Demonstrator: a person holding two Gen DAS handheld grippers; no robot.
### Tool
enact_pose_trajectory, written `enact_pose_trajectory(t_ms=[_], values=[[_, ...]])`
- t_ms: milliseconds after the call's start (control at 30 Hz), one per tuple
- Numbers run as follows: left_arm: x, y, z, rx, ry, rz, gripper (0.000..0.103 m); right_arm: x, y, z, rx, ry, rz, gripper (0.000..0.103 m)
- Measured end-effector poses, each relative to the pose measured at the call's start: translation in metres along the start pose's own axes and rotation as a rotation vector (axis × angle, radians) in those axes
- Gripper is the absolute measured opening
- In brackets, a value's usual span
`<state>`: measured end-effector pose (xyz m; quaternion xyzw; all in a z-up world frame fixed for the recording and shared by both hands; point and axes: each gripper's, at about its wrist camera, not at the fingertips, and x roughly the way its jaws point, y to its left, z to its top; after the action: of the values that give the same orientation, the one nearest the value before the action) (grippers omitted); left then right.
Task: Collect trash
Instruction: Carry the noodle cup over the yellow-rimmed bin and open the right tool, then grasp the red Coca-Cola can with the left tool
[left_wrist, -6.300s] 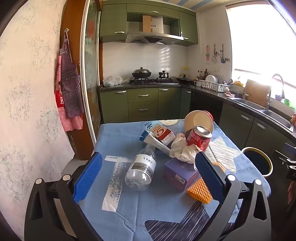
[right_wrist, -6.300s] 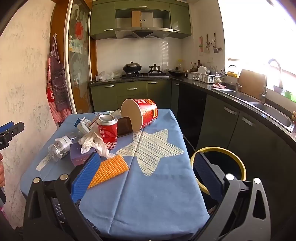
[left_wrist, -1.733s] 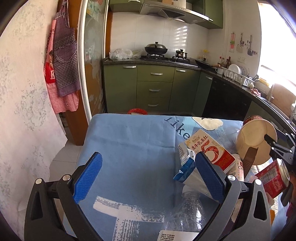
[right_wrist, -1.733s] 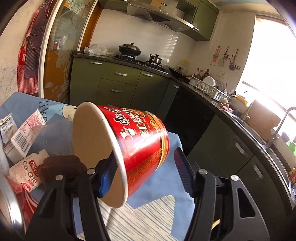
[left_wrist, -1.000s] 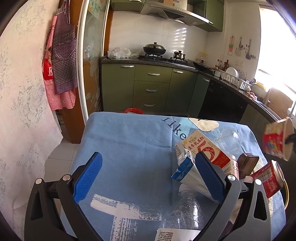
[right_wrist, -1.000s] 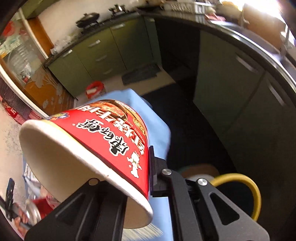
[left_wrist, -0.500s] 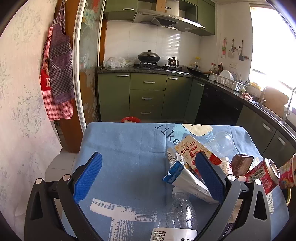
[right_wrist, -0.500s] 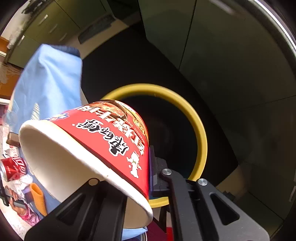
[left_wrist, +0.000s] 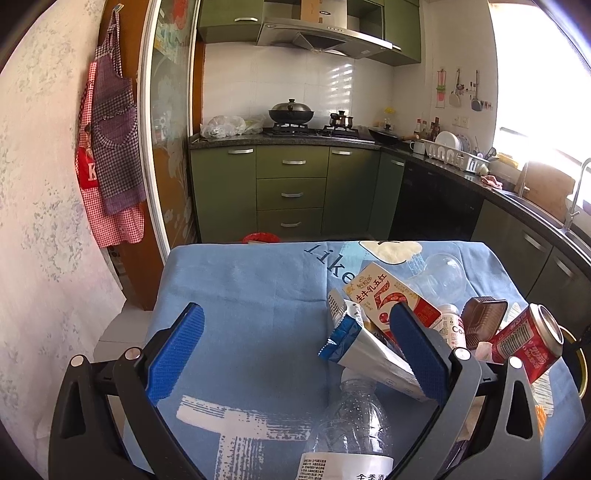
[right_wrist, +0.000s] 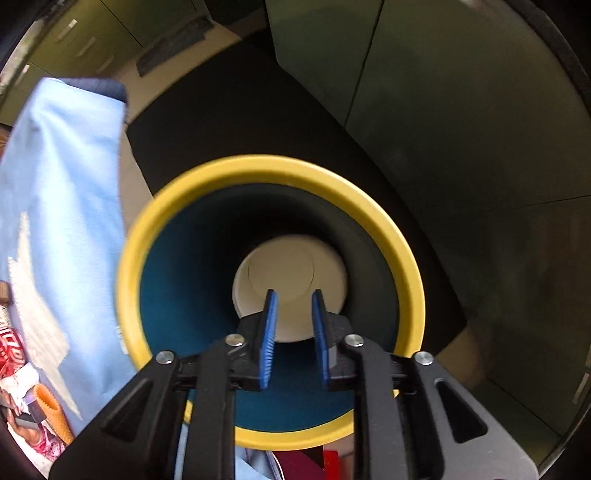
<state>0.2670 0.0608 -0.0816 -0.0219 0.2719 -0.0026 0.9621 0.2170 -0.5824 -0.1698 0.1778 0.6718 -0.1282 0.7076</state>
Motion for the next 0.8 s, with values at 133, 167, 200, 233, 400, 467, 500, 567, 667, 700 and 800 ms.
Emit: enact_pose_trajectory(t_ms=[133, 167, 200, 233, 400, 467, 500, 567, 667, 700, 800], values=[[-0.008, -0.005, 0.002, 0.016, -0.019, -0.013, 0.099, -0.017, 0.01, -0.024, -0.028, -0.072, 0.072, 0.03], [-0.01, -0.007, 0.002, 0.019, -0.022, -0.02, 0.099, -0.021, 0.013, -0.031, -0.037, -0.085, 0.092, 0.031], [-0.013, -0.011, 0.003, 0.026, -0.019, -0.041, 0.099, -0.029, 0.018, -0.035, -0.045, -0.092, 0.106, 0.032], [-0.016, -0.016, 0.004, 0.036, -0.013, -0.07, 0.099, -0.033, 0.019, -0.045, -0.057, -0.1, 0.121, 0.034], [-0.036, -0.057, 0.006, 0.149, 0.016, -0.221, 0.099, -0.062, 0.03, -0.088, -0.109, -0.173, 0.18, 0.04], [-0.044, -0.082, 0.006, 0.228, 0.038, -0.309, 0.099, -0.073, 0.034, -0.11, -0.135, -0.212, 0.203, 0.046], [-0.046, -0.092, 0.006, 0.252, 0.043, -0.334, 0.099, -0.076, 0.035, -0.118, -0.145, -0.225, 0.212, 0.047], [-0.052, -0.119, 0.004, 0.327, 0.058, -0.398, 0.099, -0.074, 0.042, -0.151, -0.169, -0.253, 0.23, 0.047], [-0.054, -0.155, 0.002, 0.444, 0.068, -0.433, 0.099, -0.068, 0.039, -0.173, -0.189, -0.267, 0.295, 0.053], [-0.053, -0.167, 0.001, 0.489, 0.068, -0.422, 0.099, -0.072, 0.035, -0.181, -0.192, -0.268, 0.32, 0.053], [-0.047, -0.192, 0.0, 0.575, 0.085, -0.431, 0.099, -0.069, 0.041, -0.193, -0.206, -0.289, 0.348, 0.054]])
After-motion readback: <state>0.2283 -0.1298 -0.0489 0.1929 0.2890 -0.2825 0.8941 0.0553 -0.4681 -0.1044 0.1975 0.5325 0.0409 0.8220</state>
